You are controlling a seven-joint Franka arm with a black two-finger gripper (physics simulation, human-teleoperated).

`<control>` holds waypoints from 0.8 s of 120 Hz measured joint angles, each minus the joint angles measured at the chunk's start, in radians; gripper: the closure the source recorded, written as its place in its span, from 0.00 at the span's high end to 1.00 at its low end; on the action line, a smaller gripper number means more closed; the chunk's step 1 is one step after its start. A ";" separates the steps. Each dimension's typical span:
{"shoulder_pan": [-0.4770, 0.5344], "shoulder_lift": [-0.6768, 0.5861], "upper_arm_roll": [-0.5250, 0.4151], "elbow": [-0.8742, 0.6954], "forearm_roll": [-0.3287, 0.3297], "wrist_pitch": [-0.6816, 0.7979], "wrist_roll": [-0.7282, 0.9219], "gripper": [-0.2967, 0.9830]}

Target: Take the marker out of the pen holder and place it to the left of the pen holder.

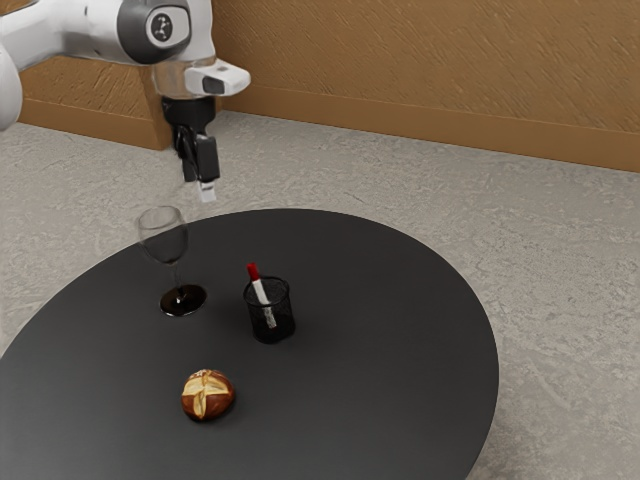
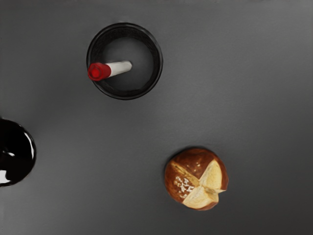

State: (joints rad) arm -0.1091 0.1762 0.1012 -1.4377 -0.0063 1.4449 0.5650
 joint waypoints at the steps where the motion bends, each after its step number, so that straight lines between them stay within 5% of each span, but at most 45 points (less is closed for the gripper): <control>1: 0.000 0.000 0.000 0.000 0.000 0.003 0.005 0.77; 16: 0.000 0.001 0.000 0.000 -0.008 0.042 0.070 0.77; 48: 0.040 0.069 0.009 -0.140 -0.130 0.195 0.128 0.77; 96: 0.085 0.278 0.030 -0.098 -0.246 0.323 0.179 0.77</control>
State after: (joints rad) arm -0.0240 0.4539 0.1310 -1.5356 -0.2522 1.7677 0.7443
